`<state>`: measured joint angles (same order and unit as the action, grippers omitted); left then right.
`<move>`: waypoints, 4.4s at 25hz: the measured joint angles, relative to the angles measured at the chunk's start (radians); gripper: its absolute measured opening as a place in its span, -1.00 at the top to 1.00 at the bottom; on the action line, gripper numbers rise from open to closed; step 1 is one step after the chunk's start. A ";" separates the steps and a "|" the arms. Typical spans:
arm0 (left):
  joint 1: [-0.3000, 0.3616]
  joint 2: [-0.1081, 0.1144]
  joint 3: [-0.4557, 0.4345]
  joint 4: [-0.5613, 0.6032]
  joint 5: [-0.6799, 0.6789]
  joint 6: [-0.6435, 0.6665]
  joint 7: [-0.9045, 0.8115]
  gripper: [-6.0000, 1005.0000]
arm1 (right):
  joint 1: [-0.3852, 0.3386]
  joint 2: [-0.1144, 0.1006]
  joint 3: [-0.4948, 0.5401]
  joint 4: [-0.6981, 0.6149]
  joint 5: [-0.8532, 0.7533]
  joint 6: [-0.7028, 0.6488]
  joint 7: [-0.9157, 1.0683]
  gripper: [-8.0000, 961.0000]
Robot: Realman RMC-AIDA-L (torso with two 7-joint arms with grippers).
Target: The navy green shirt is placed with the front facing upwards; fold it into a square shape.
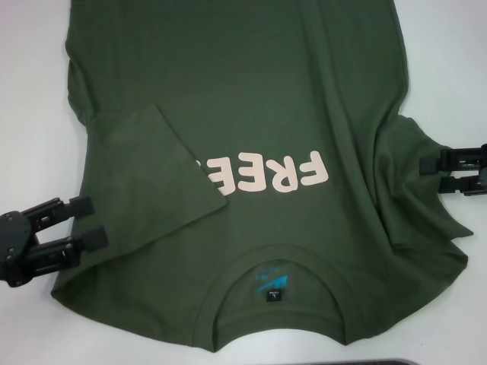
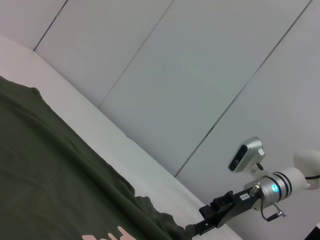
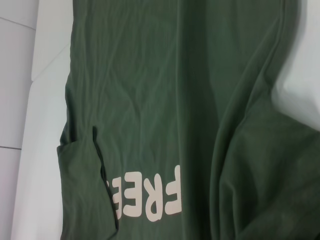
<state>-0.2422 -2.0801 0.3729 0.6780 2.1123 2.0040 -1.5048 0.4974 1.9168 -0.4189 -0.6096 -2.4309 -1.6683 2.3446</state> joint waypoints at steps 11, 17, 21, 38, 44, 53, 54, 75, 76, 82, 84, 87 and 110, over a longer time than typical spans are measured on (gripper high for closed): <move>0.001 0.000 -0.003 0.000 0.000 -0.001 0.000 -0.75 | 0.001 -0.002 -0.008 -0.004 -0.030 0.019 0.017 -0.77; 0.001 0.000 -0.003 -0.002 -0.001 0.000 -0.002 -0.75 | 0.000 -0.004 -0.014 -0.008 -0.036 0.028 0.019 -0.77; 0.001 -0.001 -0.003 -0.003 -0.001 0.000 -0.003 -0.75 | 0.002 -0.004 -0.040 -0.010 -0.037 0.038 0.019 -0.77; 0.005 -0.001 -0.003 -0.004 -0.004 0.001 -0.005 -0.75 | 0.016 -0.006 -0.069 -0.012 -0.031 0.052 0.025 -0.77; 0.004 -0.001 -0.003 -0.004 -0.006 0.003 -0.006 -0.75 | 0.025 0.000 -0.073 -0.012 -0.032 0.056 0.029 -0.77; 0.005 -0.003 -0.003 -0.001 -0.010 0.008 -0.007 -0.75 | 0.017 -0.005 -0.068 -0.012 -0.033 0.060 0.046 -0.60; 0.005 -0.003 -0.003 -0.001 -0.010 0.008 -0.007 -0.75 | 0.016 -0.005 -0.070 -0.012 -0.033 0.059 0.045 -0.52; 0.006 -0.001 -0.005 0.000 -0.011 0.010 -0.008 -0.75 | 0.007 -0.011 -0.075 -0.022 -0.035 0.035 0.039 0.91; 0.006 -0.001 -0.006 0.000 -0.011 0.010 -0.008 -0.75 | 0.002 -0.014 -0.069 -0.058 -0.032 -0.003 0.041 0.93; 0.006 0.001 -0.020 -0.002 -0.010 0.010 -0.008 -0.75 | -0.029 -0.016 -0.042 -0.195 -0.035 -0.058 0.102 0.97; 0.007 0.001 -0.021 -0.002 -0.009 0.010 -0.008 -0.75 | -0.042 -0.019 -0.029 -0.237 -0.034 -0.067 0.124 0.97; 0.007 0.000 -0.021 -0.003 -0.009 0.010 -0.008 -0.75 | -0.051 -0.028 -0.003 -0.270 -0.034 -0.081 0.140 0.97; 0.005 0.000 -0.030 0.000 -0.011 0.017 -0.020 -0.75 | -0.033 -0.029 0.073 -0.378 0.137 -0.245 0.169 0.97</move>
<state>-0.2377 -2.0799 0.3433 0.6785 2.1015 2.0205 -1.5248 0.4645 1.8883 -0.3455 -0.9871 -2.2938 -1.9132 2.5131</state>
